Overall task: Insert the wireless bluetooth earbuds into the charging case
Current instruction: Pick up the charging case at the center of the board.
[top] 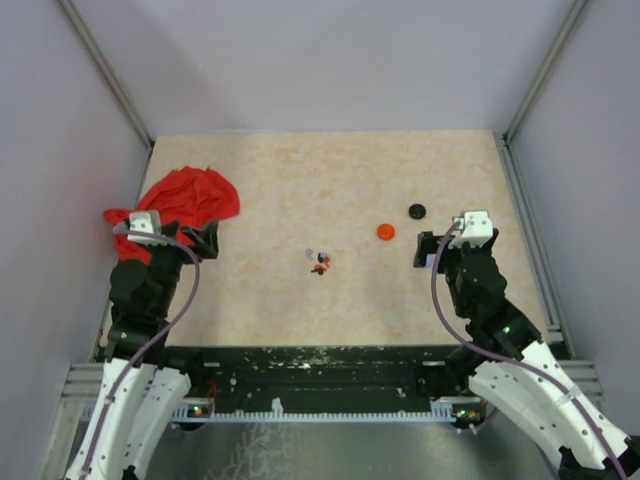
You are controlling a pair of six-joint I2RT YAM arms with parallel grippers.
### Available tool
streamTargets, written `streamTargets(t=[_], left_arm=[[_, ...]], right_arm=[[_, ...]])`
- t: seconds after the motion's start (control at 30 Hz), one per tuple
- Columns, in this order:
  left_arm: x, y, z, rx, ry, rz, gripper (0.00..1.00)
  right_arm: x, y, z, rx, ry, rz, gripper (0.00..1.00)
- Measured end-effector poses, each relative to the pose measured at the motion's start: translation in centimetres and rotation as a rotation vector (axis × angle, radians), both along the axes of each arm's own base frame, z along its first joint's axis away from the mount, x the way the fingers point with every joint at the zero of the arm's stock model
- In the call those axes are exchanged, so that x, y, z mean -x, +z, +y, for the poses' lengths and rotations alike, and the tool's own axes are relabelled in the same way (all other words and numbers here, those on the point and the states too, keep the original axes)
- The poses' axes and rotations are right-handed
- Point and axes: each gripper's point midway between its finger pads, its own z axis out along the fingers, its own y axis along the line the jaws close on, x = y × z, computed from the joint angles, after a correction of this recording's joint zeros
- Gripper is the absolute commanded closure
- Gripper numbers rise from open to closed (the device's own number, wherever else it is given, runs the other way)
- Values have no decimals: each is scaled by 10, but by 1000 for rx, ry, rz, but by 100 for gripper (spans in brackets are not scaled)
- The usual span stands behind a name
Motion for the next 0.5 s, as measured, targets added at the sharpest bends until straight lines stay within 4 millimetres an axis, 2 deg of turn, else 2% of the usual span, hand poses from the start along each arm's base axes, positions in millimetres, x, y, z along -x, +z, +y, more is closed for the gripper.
streamTargets(t=[0.33, 0.5], left_arm=[[2, -2, -17, -20, -97, 5, 0], [-1, -14, -29, -29, -164, 66, 0]], right_arm=[[-1, -3, 6, -36, 3, 49, 2], [-4, -17, 16, -71, 5, 125, 2]])
